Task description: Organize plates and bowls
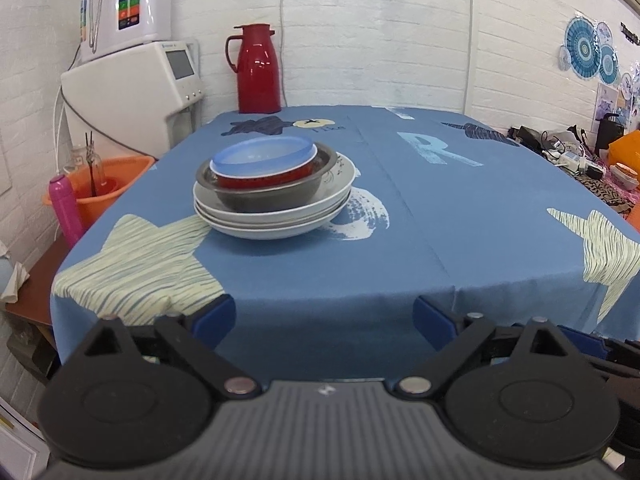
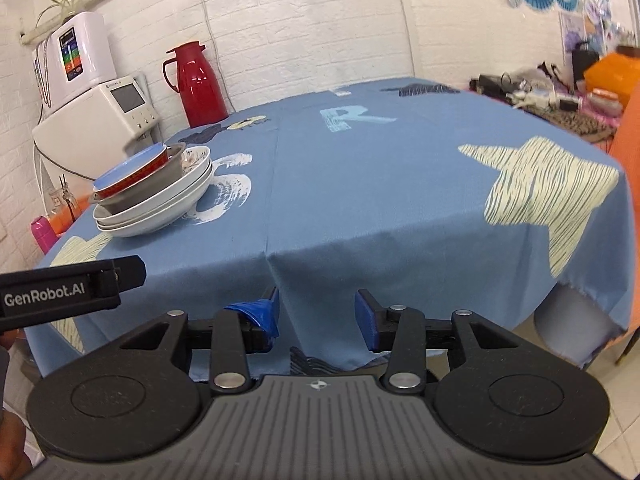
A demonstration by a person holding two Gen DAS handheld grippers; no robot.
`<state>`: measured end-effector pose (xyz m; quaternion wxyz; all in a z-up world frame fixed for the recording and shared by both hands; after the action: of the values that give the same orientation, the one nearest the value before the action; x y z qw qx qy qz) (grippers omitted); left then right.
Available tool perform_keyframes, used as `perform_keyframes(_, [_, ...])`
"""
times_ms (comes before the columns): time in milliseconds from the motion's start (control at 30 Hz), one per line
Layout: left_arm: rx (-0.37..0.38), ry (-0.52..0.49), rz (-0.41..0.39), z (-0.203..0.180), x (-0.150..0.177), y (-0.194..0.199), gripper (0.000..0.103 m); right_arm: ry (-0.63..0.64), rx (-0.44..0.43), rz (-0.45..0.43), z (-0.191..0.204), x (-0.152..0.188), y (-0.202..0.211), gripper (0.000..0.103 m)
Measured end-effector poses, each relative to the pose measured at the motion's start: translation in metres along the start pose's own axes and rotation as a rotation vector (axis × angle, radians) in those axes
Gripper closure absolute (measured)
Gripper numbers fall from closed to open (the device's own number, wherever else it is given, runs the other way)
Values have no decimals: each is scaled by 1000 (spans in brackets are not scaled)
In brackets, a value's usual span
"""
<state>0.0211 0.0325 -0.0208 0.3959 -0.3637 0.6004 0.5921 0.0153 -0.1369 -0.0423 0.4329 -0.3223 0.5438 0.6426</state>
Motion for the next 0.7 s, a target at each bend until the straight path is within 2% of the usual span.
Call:
perform_keyframes(467, [-17, -8, -10, 0, 2, 2, 9, 31, -17, 2, 8, 2, 0, 74])
perform_keyframes(700, [6, -32, -5, -6, 4, 3, 9, 23, -24, 8, 9, 3, 0, 73])
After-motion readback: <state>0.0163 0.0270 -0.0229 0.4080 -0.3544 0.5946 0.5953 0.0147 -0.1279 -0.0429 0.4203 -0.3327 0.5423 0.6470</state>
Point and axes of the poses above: each gripper's, at about its wrist camera, not at the fingertips, and y roughly against the way its jaws point, z to its left, x to its underside, the point moved 1 cm from there along -y, roughly the way its jaws point, and after that the axes turned 7 degrees about -z, right-handed, at the moved point
